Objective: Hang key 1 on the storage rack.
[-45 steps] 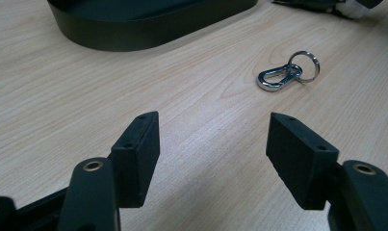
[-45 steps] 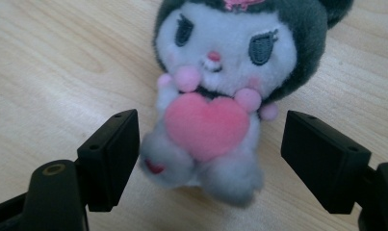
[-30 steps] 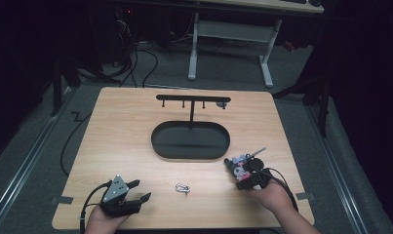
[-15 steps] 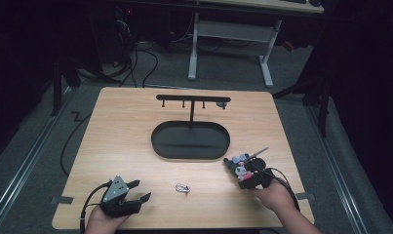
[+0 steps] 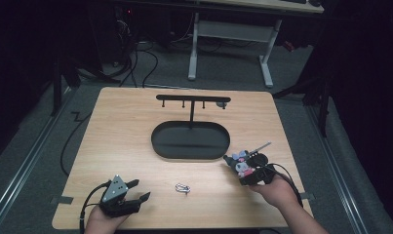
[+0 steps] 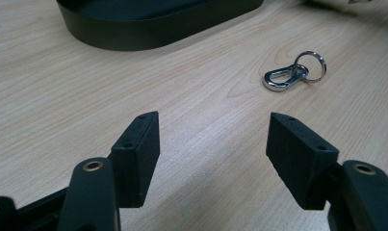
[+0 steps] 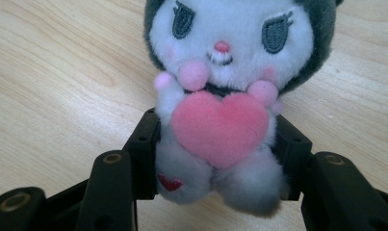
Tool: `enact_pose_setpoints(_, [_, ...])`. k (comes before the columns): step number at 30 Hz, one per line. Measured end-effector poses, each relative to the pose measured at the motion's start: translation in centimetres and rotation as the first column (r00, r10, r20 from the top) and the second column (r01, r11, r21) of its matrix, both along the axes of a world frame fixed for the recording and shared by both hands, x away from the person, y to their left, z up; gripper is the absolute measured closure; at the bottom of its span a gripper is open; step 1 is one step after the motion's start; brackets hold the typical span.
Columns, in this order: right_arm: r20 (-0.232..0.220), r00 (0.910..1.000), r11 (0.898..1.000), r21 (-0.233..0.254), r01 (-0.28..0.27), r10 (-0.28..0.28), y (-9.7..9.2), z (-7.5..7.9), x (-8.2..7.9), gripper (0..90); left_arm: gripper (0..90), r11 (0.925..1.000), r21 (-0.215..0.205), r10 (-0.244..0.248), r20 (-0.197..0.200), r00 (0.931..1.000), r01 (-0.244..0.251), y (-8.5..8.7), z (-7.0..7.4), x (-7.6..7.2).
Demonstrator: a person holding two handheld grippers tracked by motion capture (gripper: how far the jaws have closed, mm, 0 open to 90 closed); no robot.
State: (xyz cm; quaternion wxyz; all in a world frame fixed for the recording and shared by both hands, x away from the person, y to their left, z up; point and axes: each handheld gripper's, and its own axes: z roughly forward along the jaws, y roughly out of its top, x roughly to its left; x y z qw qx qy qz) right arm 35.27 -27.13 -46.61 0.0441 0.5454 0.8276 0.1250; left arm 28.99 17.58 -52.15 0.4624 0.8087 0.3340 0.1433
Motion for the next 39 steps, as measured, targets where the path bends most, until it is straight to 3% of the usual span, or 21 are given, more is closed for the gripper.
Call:
enact_pose_setpoints(30, [0.020,0.9991,0.999,0.030,-0.037,0.037,0.3,3.5,-0.2,48.9,37.1,0.9999,-0.013,0.001,0.021,0.9998,-0.001,0.4,0.1,-0.1])
enact_pose_setpoints(39, [0.042,0.9982,0.998,0.044,-0.045,0.044,0.3,4.9,-0.1,48.9,37.2,0.9992,-0.027,0.031,0.025,0.9992,-0.030,0.9,0.1,0.1])
